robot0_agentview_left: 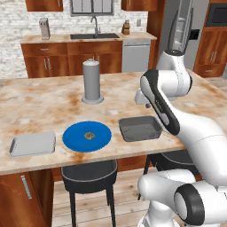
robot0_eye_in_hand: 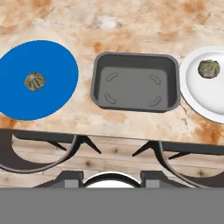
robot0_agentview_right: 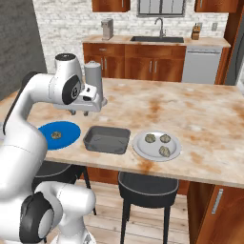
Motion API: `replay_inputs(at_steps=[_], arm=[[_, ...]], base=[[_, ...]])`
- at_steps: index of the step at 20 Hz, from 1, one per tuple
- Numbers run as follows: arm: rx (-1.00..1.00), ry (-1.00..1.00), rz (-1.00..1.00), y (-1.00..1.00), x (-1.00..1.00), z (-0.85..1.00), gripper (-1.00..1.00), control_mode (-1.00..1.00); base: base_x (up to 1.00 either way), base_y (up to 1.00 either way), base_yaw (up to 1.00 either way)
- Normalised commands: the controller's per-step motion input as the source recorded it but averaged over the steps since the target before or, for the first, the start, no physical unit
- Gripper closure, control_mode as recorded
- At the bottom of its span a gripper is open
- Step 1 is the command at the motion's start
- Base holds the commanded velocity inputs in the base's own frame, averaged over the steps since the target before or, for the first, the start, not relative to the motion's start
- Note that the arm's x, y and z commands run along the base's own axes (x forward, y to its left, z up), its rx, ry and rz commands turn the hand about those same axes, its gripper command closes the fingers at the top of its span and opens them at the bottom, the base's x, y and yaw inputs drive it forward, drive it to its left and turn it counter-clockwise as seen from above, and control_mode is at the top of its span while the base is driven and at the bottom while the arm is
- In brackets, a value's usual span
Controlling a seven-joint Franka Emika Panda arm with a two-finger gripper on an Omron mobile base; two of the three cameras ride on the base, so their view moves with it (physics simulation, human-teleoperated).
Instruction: Place two dumplings into each of the tupperware containers and then place the containers in the fridge.
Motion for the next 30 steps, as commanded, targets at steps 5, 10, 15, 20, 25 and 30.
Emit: replay_inputs(at_steps=[5,10,15,20,25,30], arm=[[0.00,0.03,0.00,-0.22,-0.38,0.00,-1.00,-1.00],[0.00,0.09,0.01,-0.94,-0.18,-0.05,-1.00,-1.00],[0.00,0.04,0.00,-1.00,0.00,-0.28,-1.00,-1.00],[0.00,0.03,0.00,-0.98,0.06,-0.30,-1.00,-1.00],[0.00,0.03,0.02,-0.93,0.33,-0.26,-1.00,-1.00],[0.00,0.02,0.04,-0.75,0.49,-0.24,-1.00,-1.00]], base=[[0.00,0.00,0.00],[0.00,0.00,0.00],[0.00,0.00,0.00],[0.00,0.00,0.00],[0.00,0.00,0.00],[0.00,0.00,0.00]])
